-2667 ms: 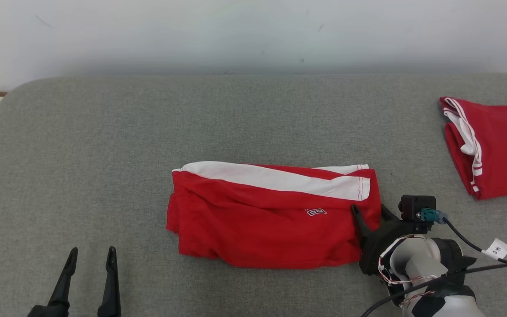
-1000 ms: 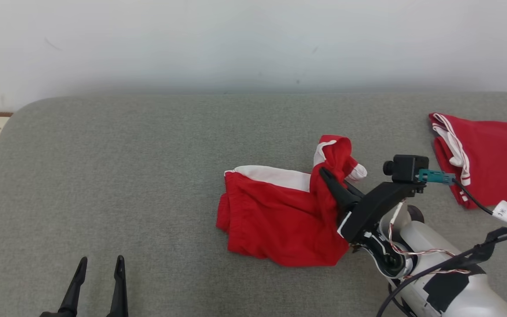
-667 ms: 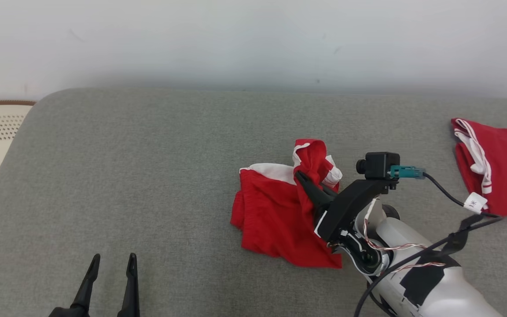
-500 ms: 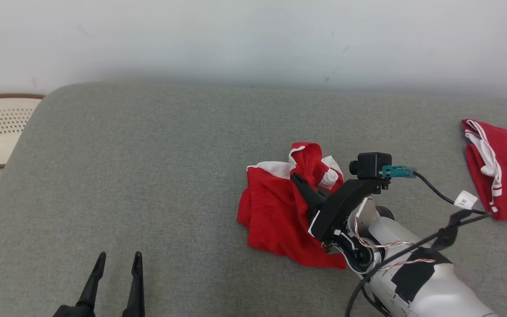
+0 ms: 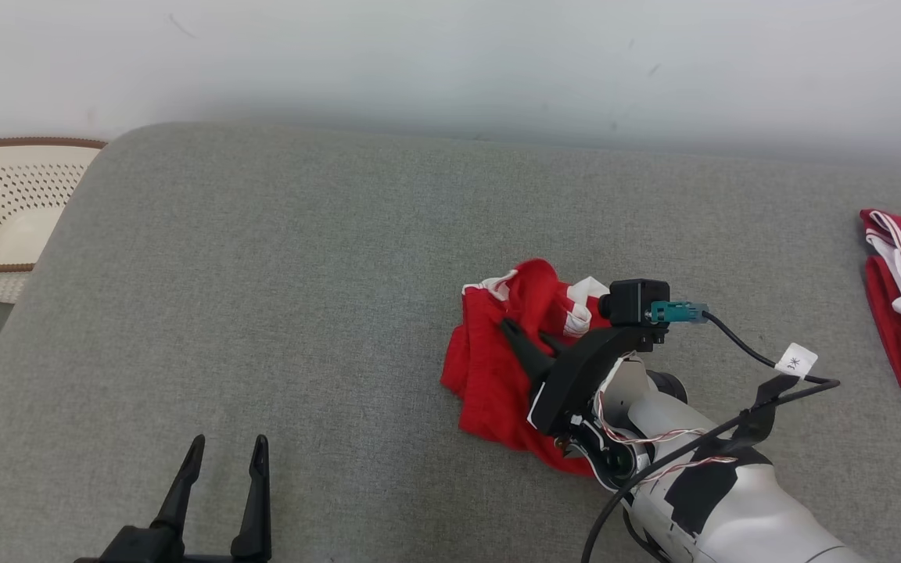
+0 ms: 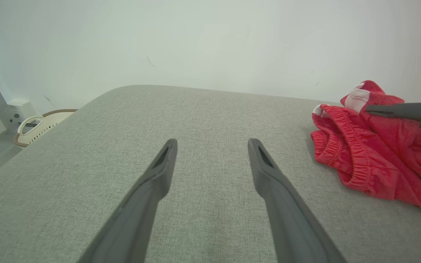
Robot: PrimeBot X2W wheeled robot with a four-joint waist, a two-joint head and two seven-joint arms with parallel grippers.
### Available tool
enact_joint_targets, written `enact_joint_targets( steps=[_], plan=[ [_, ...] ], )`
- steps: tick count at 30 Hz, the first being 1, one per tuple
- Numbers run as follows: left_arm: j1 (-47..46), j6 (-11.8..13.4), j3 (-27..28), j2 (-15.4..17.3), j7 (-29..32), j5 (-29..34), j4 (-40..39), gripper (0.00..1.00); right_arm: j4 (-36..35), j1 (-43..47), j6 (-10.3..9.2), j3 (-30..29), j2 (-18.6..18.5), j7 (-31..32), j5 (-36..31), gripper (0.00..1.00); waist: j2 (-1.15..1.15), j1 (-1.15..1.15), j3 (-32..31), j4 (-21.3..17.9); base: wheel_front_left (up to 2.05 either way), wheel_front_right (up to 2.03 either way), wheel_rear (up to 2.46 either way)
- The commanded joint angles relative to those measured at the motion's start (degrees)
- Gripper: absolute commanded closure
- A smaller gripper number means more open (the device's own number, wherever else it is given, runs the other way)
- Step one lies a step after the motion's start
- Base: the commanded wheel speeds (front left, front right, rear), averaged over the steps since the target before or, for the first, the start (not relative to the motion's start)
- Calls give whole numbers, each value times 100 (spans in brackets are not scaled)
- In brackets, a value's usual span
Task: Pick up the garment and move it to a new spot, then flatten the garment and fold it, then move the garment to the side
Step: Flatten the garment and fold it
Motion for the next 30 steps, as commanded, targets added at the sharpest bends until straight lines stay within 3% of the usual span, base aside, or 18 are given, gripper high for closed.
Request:
enact_joint_targets(
  steps=[1, 7, 16, 25, 30],
  plan=[
    [-38, -12, 13, 0, -21, -50, 22, 0, 6, -51, 1, 39, 0, -73, 49, 0, 0, 0, -8, -4, 0, 0, 0],
    [44, -18, 94, 0, -21, -18, 33, 0, -239, 29, 1, 205, -196, -477, 40, 0, 0, 0, -98, -79, 0, 0, 0],
    [177, -39, 199, -1, -21, 42, -30, 0, -851, 256, 1, 180, -778, -1032, 66, 0, 0, 0, -195, -236, 0, 0, 0],
    [298, -11, 242, -2, -21, 84, -144, 0, -1039, 710, 1, -372, -1385, -1216, -355, 0, 0, 0, -221, -363, 0, 0, 0],
    [320, -11, 257, -2, -21, 88, -177, 0, -998, 1079, 1, -752, -1415, -1211, -773, 0, 0, 0, -204, -385, 0, 0, 0]
  ],
)
